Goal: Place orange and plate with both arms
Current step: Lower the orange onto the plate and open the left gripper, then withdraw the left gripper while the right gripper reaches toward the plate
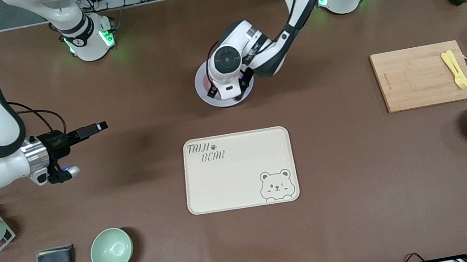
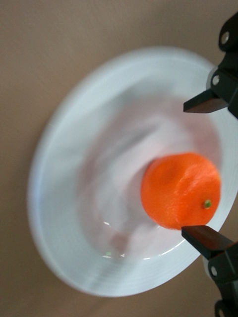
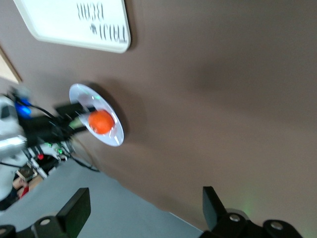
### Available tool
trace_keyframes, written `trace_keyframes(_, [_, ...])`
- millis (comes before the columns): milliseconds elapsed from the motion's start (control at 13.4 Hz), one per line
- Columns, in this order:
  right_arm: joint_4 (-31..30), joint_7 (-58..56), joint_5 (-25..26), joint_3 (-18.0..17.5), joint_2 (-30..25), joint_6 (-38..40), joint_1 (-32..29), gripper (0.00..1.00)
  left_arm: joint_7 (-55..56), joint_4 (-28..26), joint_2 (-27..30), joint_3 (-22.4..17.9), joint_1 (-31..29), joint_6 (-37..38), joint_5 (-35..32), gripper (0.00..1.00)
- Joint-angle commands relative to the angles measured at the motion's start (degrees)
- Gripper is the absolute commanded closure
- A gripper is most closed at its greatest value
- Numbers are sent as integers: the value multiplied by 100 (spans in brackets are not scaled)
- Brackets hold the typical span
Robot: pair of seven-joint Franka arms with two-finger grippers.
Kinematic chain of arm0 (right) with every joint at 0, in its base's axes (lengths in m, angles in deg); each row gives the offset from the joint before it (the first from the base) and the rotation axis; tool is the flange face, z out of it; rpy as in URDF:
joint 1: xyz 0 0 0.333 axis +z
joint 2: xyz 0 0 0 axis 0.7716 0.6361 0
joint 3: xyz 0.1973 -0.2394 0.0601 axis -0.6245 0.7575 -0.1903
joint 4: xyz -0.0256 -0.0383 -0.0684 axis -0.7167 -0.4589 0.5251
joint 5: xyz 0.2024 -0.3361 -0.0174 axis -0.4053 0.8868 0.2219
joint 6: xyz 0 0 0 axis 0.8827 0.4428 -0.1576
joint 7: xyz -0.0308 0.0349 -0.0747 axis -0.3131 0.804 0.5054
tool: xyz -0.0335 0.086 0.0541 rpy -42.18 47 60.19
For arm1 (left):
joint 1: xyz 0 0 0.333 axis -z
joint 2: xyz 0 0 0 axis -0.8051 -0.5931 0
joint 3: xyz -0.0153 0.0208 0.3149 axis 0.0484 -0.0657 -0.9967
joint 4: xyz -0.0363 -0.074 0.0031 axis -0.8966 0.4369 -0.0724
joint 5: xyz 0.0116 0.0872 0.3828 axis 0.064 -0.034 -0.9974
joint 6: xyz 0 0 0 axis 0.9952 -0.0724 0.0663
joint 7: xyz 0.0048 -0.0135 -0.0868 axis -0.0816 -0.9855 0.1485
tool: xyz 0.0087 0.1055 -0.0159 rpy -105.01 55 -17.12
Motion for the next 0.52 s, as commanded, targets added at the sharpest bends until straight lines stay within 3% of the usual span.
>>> trace_keyframes(0, [-758,-329,-368,8,-374,-55,-14,0,64,523,605,-265,-191,1103,-393,0])
trace_keyframes(223, [-1479,-320,-649,8,-648,-554,415,0,-478,851,1097,-266,-901,2019,-1044,0])
trace_keyframes(447, [-2305,-320,-1464,8,-639,-1826,1362,0,-1821,860,1528,-266,-1972,2214,-1168,0])
